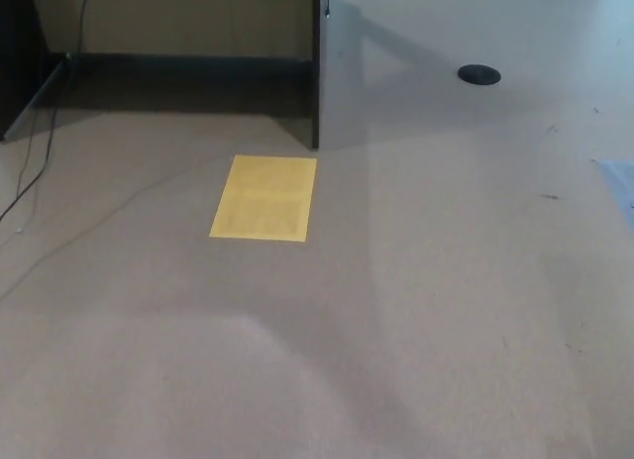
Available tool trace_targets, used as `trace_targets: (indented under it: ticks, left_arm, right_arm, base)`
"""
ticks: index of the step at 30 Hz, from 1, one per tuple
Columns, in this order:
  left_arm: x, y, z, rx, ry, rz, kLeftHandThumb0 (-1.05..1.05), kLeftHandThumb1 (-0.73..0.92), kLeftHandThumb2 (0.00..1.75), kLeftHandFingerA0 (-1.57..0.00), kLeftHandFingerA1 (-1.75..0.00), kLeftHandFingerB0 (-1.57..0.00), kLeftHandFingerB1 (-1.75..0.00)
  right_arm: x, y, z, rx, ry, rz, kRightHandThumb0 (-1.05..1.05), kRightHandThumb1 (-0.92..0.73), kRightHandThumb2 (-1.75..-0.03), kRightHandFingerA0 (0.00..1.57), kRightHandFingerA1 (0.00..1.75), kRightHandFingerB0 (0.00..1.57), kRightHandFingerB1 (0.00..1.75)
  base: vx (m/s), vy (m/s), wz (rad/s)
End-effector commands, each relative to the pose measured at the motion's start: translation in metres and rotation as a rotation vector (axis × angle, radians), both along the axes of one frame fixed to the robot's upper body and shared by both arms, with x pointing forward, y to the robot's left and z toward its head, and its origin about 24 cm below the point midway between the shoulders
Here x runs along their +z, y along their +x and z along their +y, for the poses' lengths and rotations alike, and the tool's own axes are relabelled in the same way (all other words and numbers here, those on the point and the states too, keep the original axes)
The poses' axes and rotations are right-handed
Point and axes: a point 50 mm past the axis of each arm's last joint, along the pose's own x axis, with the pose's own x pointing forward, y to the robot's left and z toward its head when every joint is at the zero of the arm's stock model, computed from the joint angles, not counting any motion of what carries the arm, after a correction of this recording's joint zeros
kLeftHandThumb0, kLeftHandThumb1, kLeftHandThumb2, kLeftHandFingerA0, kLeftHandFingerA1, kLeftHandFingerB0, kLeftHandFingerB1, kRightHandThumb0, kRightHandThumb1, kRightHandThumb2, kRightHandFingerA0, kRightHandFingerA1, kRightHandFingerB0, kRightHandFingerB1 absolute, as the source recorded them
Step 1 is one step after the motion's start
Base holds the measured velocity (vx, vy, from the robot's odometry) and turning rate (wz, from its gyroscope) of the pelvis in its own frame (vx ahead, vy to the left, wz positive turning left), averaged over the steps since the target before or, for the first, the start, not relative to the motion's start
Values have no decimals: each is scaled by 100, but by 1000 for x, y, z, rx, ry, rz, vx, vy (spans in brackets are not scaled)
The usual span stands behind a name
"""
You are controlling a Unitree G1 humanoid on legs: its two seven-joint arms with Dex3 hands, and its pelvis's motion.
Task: A person is holding a plastic bag and the robot extends its left hand to grab the bag by hooking its thumb into the holes at the top and brings its hand down by its side. Then it extends its arm again to hand the plastic bag back to the person.
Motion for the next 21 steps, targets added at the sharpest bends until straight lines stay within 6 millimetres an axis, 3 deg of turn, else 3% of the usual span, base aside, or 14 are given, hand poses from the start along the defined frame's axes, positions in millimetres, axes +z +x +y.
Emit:
trace_targets:
  ticks: [1,4,7,8,13,14,17,18,20,21]
  left_arm:
    - [19,4,2,-136,127,-210,-52,39,66,-23,-41,-17,-36]
    - [25,7,-2,-180,142,-294,-53,39,66,-19,-42,-10,-35]
    - [39,21,-9,-227,142,-429,-57,40,67,-15,-38,-8,-34]
    - [45,27,-11,-252,138,-475,-31,27,85,0,-49,0,-48]
    - [88,56,-31,-358,20,-757,-30,24,83,0,-50,0,-48]
    - [106,68,-43,-416,34,-847,-31,23,82,0,-50,0,-47]
    - [132,82,-61,-497,42,-953,-31,23,83,-1,-50,0,-48]
    - [139,84,-68,-510,32,-972,-57,45,54,-17,-32,-16,-28]
    - [152,87,-79,-542,31,-1004,-59,45,55,-16,-32,-18,-29]
    - [159,88,-85,-557,24,-1018,-32,24,84,0,-50,0,-48]
  right_arm:
    - [6,-4,-11,53,-27,-46,-36,-67,-60,70,46,64,42]
    - [5,-7,-12,51,-29,-39,-36,-67,-60,70,46,64,42]
    - [7,-4,-14,53,-30,-57,-35,-66,-60,71,47,63,42]
    - [7,-3,-13,52,-28,-60,-35,-66,-60,71,47,63,42]
    - [6,-4,-12,62,-37,-49,-36,-67,-60,70,47,64,42]
    - [6,-4,-12,65,-35,-56,-35,-67,-60,71,47,64,42]
    - [5,-4,-12,60,-36,-48,-36,-67,-60,71,46,64,41]
    - [6,-5,-14,60,-39,-48,-36,-67,-60,70,46,63,41]
    - [7,-5,-16,62,-41,-50,-35,-67,-60,69,46,62,41]
    - [8,-4,-16,69,-43,-52,-35,-67,-60,69,46,62,41]
  base:
    - [0,0,0]
    - [0,0,0]
    - [0,0,0]
    - [0,0,0]
    - [0,0,0]
    - [0,0,0]
    - [0,0,0]
    - [0,0,0]
    - [0,0,0]
    - [0,0,0]
